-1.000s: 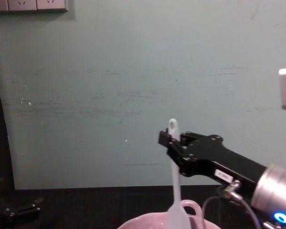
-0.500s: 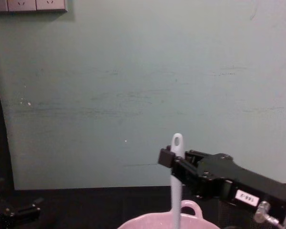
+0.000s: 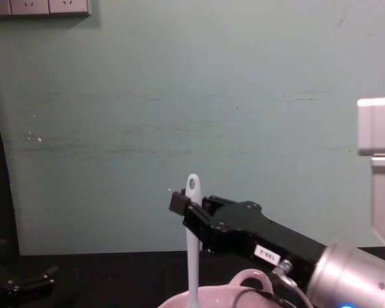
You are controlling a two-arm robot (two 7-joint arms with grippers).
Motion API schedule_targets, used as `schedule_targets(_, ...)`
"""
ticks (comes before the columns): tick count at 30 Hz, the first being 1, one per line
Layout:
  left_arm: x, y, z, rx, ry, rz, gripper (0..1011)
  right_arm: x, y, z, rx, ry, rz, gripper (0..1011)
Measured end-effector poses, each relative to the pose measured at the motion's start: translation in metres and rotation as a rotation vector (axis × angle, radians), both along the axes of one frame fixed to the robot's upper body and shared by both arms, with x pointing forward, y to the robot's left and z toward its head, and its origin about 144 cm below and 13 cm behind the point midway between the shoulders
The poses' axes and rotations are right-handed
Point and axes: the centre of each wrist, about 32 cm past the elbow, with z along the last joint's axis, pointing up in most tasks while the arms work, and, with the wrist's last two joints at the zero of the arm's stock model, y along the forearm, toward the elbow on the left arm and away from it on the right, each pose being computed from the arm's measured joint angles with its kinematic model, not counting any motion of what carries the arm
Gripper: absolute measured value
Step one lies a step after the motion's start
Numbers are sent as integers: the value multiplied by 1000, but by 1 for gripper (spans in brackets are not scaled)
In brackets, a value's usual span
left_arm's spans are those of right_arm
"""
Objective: Use the one hand to pick up the spoon and stir the clear water in the bowl.
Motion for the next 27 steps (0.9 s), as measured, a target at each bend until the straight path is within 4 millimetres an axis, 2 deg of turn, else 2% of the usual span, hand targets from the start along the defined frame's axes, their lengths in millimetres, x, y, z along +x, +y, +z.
schedule_targets(3,0,0,0,0,0,0,1011,13,3,-2,-9,-32,-62,120)
schedule_targets(7,0,0,0,0,0,0,1011,21,-1,-2,-16,-64,-116,120)
schedule_targets(12,0,0,0,0,0,0,1011,25,-17,2,-40,-95,-186,120)
schedule_targets(17,0,0,0,0,0,0,1011,15,-36,6,-53,-83,-207,120)
schedule_targets(20,0,0,0,0,0,0,1011,1,-47,8,-50,-55,-184,119)
schedule_targets(27,0,0,0,0,0,0,1011,-23,-42,7,-37,-11,-75,120)
